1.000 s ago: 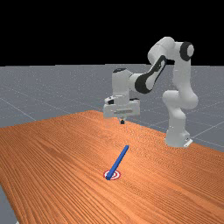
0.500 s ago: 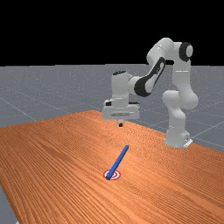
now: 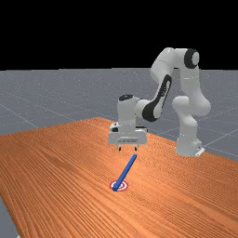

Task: Pull the pivot to the target area

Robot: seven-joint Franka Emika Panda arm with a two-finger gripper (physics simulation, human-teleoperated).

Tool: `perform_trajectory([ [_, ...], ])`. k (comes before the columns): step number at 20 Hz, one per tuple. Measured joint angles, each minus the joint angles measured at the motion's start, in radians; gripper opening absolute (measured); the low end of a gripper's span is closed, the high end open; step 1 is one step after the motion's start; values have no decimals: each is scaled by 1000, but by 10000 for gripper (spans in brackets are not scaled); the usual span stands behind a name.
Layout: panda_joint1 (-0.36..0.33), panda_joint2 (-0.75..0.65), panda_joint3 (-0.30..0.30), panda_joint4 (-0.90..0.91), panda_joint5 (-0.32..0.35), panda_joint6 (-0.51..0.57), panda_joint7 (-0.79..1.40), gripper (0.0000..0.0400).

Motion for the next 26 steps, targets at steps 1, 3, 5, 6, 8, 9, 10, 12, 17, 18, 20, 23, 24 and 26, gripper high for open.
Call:
perform_trajectory([
  [1, -4, 9, 4, -2, 21, 12, -20, 380],
  [3, 10, 27, -8, -3, -19, 30, 20, 393],
  [5, 8, 56, -6, -5, 0, 64, 3, 397],
  [6, 12, 69, -9, -6, -6, 77, 10, 398],
  [8, -24, 109, 25, -3, 84, 112, -80, 399],
  [9, -11, 140, 13, 22, 56, 88, -50, 400],
  [10, -12, 158, 14, 19, 58, 115, -52, 400],
  [12, -12, 199, 15, 29, 60, 135, -51, 400],
  [17, 37, 262, -30, 23, 2, 230, 22, 400],
  [18, -1, 265, 1, 23, 88, 226, 29, 400],
  [20, -16, 268, -5, 27, 94, 225, 21, 400],
  [23, -46, 266, 7, 25, 47, 234, -112, 400],
  [24, -43, 265, 9, 23, 42, 235, -115, 400],
  [26, -41, 288, 11, 31, 46, 254, -108, 400],
])
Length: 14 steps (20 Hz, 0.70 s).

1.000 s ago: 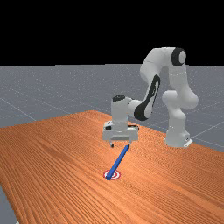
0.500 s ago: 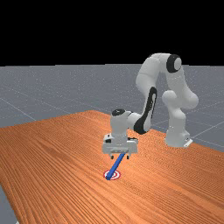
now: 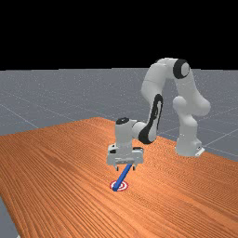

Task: Pull the pivot to the target area

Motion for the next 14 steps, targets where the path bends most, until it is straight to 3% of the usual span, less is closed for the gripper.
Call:
perform_trajectory([
  [3, 5, 52, -4, 31, 14, -5, 36, 400],
  [5, 0, 73, -6, 48, 14, 16, 38, 216],
  [7, -2, 74, -10, 44, 34, 44, 72, 118],
  [8, -5, 79, -8, 62, 17, 0, 44, 114],
  [9, -10, 66, -4, 38, 14, 37, 27, 97],
  [10, -115, 68, 96, 54, 125, -13, -95, 95],
  [12, -168, 114, 140, 144, 172, -95, -154, 67],
  [13, -147, 131, 127, 179, 156, -93, -129, 93],
  [14, -76, 122, 65, 129, 81, 115, -32, 96],
])
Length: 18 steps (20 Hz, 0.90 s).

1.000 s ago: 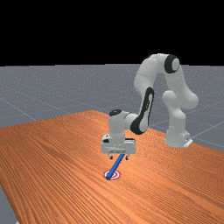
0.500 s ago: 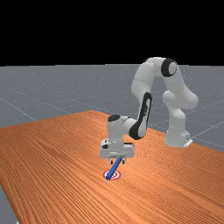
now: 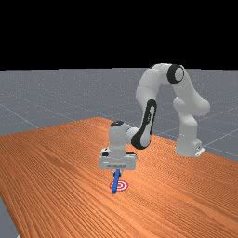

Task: Pull the pivot to the target area

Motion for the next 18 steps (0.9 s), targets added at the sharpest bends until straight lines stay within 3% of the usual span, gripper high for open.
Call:
perform_trajectory([
  [1, 1, 23, 1, 43, 0, -9, 2, 96],
  [2, 37, 53, -38, 142, -6, -193, 82, 97],
  [3, 78, 64, -78, 160, -66, -197, 98, 95],
  [4, 74, 73, -73, 177, -62, -206, 94, 95],
  [5, 40, 58, -29, 134, -18, -119, 53, 95],
  [6, 53, 69, -30, 170, -40, -202, 41, 95],
  [8, 79, 66, -18, 164, -57, -200, 36, 95],
  [10, 112, 66, -26, 161, -25, -198, 136, 95],
  [11, 105, 61, -19, 144, -30, -164, 107, 96],
  [13, 95, 68, -26, 162, -23, -198, 115, 95],
  [14, 124, 69, -63, 162, -68, -197, 136, 95],
  [15, 79, 63, -21, 160, -49, -206, 48, 96],
  [16, 131, 55, -74, 155, -81, -210, 146, 97],
  [18, 120, 52, -62, 171, -69, -227, 133, 95],
])
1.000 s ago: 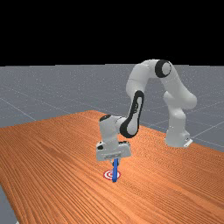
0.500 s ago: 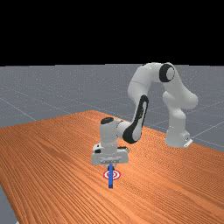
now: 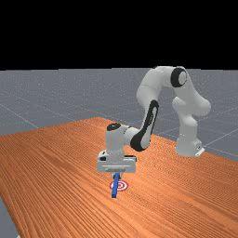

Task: Pull the pivot to the target area

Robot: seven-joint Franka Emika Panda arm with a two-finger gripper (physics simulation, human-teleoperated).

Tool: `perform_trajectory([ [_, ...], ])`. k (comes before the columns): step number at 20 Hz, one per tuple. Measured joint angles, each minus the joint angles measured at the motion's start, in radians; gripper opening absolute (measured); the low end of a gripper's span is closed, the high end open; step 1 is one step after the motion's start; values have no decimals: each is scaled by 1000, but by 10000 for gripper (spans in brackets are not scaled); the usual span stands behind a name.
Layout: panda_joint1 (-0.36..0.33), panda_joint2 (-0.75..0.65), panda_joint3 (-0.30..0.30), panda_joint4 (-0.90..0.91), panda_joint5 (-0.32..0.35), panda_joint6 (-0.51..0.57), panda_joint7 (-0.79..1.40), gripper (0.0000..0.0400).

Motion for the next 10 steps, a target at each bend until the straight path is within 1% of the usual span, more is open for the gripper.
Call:
perform_trajectory([
  [1, -28, 13, 29, 26, 30, -15, -36, 95],
  [2, -26, 18, 27, 32, 28, 3, -33, 96],
  [3, -47, 36, 49, 69, 49, -38, -59, 96],
  [4, -64, 50, 66, 97, 67, -56, -81, 95],
  [5, -27, 78, 28, 160, 27, -137, -30, 96],
  [6, -27, 99, 28, 202, 25, -182, -28, 96],
  [7, -24, 102, 27, 209, 25, -194, -22, 95],
  [8, -30, 71, 43, 138, 0, -85, -99, 95],
  [9, -22, 71, 45, 137, -3, -85, -98, 96],
  [10, 86, 81, -58, 146, -71, -101, 110, 206],
])
